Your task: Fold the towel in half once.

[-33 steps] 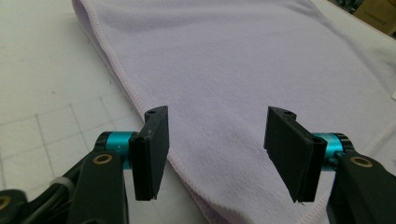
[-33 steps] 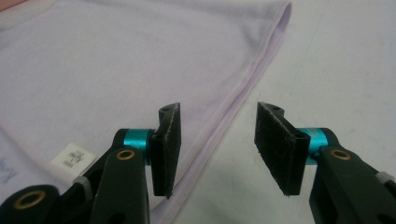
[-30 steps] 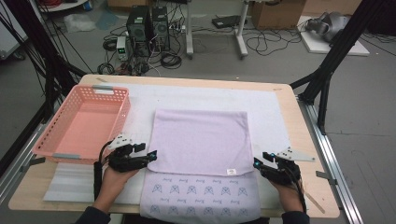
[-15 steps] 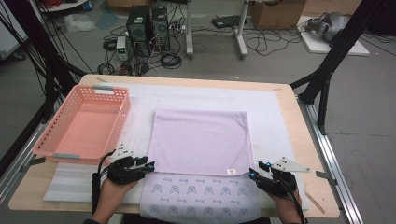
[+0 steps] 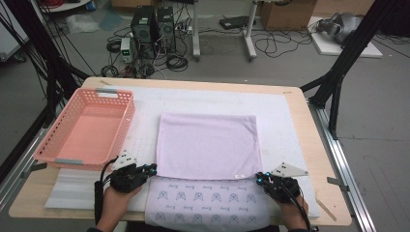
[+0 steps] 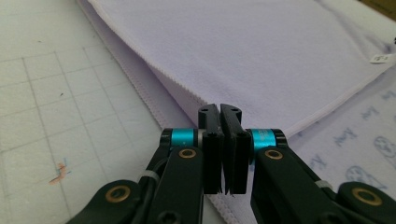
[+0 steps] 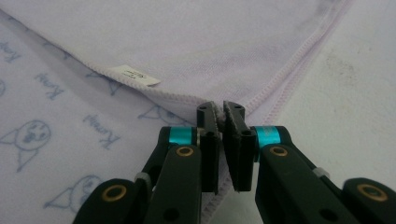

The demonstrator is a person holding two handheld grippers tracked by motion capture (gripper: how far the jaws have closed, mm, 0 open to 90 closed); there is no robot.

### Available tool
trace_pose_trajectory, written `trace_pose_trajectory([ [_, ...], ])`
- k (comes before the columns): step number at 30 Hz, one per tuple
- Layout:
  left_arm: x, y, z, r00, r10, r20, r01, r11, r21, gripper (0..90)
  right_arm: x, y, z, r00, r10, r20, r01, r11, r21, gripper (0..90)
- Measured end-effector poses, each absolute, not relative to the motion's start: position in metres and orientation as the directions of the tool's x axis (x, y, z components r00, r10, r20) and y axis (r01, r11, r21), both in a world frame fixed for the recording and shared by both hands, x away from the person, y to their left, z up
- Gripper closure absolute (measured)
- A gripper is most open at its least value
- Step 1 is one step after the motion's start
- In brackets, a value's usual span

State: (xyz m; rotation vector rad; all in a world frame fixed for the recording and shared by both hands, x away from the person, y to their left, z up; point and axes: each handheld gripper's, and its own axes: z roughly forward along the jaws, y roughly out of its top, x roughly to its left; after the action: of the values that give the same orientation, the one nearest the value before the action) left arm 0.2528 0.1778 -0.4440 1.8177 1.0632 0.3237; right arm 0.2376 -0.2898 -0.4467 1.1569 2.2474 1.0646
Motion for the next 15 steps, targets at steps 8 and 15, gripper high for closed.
trace_pose_trajectory([
  [8, 0.240, 0.184, -0.438, 0.590, 0.761, -0.270, 0.518, -0.099, 0.850, 87.0, 0.227, -0.298, -0.435, -0.615, 0.789, 0.011, 0.479, 0.361, 0.800, 84.7],
  [15, 0.220, 0.189, -0.435, 0.601, 0.748, -0.283, 0.514, -0.090, 0.853, 86.9, 0.208, -0.303, -0.428, -0.628, 0.778, 0.020, 0.463, 0.353, 0.813, 84.8],
])
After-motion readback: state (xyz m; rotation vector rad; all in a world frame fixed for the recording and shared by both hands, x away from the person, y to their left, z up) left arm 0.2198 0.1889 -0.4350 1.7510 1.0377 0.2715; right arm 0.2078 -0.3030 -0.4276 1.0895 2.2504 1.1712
